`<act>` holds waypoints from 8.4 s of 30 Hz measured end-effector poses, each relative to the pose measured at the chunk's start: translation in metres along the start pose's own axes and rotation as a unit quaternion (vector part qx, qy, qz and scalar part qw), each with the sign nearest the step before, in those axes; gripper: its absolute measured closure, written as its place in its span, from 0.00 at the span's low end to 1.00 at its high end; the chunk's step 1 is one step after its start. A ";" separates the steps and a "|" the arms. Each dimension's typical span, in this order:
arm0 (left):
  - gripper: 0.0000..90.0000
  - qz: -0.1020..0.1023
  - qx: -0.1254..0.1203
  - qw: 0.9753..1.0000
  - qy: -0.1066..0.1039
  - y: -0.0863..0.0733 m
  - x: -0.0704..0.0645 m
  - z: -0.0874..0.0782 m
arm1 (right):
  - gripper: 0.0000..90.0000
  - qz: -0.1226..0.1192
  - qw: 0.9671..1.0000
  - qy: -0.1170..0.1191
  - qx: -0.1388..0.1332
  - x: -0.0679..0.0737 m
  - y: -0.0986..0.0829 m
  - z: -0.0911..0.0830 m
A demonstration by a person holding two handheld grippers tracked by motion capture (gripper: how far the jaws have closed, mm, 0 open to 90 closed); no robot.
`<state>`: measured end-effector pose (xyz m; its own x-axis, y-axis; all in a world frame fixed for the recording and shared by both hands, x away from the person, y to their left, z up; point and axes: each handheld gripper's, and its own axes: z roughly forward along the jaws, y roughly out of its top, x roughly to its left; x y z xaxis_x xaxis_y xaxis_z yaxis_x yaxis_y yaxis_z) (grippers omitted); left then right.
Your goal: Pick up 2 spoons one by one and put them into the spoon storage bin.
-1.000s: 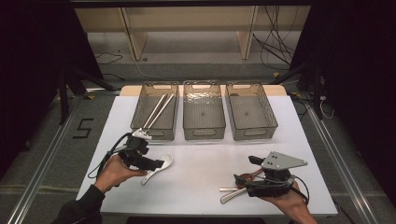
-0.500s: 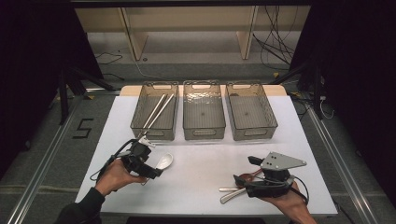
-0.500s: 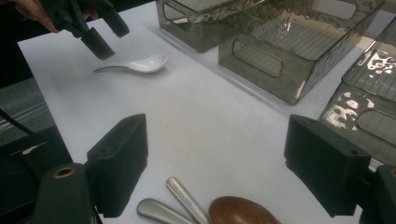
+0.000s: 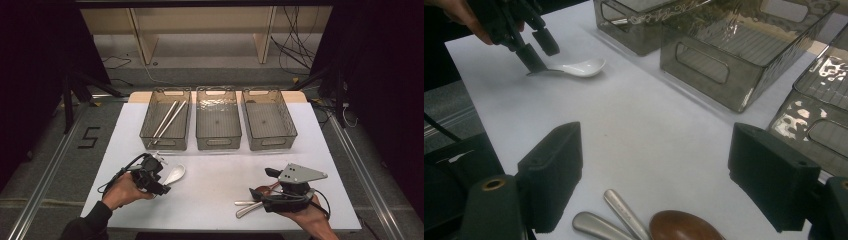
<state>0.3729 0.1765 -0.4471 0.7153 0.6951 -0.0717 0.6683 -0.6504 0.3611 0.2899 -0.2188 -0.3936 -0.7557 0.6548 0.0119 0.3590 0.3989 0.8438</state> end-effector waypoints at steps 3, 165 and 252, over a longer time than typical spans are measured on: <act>0.51 0.005 0.005 1.000 0.002 0.000 0.000 0.004 | 0.25 0.000 1.000 0.001 0.001 0.000 0.000 0.000; 0.45 -0.095 -0.180 0.978 -0.039 0.198 0.038 -0.014 | 0.26 0.009 1.000 0.007 -0.006 -0.005 -0.003 0.001; 0.20 -0.048 -0.305 0.950 -0.048 -0.032 -0.002 -0.059 | 0.40 -0.159 0.919 0.041 0.359 -0.099 -0.018 0.068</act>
<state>0.3382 0.2142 -0.4033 0.6926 0.6914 -0.2055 0.5089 -0.2666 0.8185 0.3956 -0.2475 -0.4460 -0.9129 0.3931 -0.1097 0.3593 0.9016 0.2410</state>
